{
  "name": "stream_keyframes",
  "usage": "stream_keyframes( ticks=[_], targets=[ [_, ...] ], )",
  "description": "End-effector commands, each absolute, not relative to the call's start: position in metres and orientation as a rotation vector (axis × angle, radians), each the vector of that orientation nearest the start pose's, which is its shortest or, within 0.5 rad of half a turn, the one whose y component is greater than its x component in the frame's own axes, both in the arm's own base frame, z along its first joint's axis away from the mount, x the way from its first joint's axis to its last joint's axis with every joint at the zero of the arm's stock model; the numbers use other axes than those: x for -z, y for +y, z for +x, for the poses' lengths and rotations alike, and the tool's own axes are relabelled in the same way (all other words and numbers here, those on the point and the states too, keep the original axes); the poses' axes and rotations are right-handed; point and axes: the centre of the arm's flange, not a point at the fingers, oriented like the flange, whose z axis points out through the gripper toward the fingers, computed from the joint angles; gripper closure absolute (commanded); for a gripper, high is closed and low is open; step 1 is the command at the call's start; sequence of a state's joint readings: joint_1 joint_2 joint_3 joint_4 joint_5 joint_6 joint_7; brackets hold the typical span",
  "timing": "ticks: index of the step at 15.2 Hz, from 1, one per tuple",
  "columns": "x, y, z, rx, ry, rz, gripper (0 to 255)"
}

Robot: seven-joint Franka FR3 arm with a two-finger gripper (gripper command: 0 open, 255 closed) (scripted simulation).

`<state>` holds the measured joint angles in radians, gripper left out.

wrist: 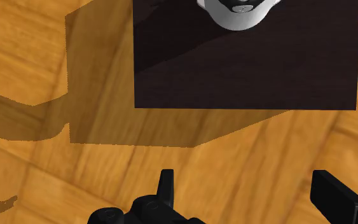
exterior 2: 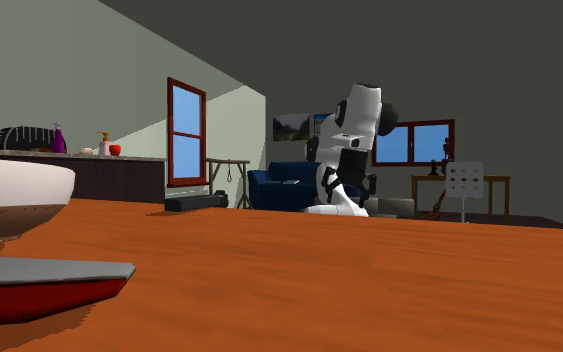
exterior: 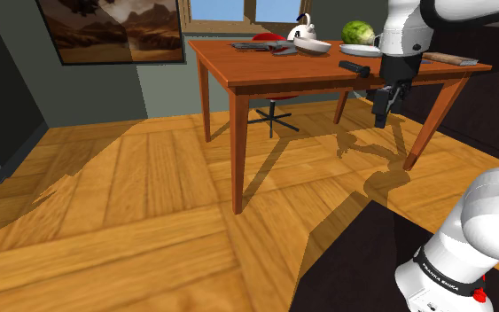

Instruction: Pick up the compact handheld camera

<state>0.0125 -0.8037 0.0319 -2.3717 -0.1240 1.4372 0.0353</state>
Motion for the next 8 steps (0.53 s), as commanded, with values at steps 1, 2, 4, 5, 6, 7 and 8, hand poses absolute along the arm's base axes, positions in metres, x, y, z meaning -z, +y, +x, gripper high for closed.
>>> stream_keyframes(
  ticks=[1,2,4,5,6,7,8],
  targets=[
    [-0.579,0.001,0.287,-0.207,0.017,-3.286,0],
    [-0.581,-0.009,0.296,-0.199,0.033,-3.282,0],
    [-0.586,-0.028,0.313,-0.184,0.065,-3.275,0],
    [-0.589,-0.038,0.322,-0.176,0.08,-3.271,0],
    [-0.591,-0.048,0.331,-0.168,0.096,-3.267,0],
    [-0.594,-0.058,0.339,-0.16,0.112,-3.263,0],
    [-0.596,-0.068,0.347,-0.153,0.127,-3.258,0]
  ],
)
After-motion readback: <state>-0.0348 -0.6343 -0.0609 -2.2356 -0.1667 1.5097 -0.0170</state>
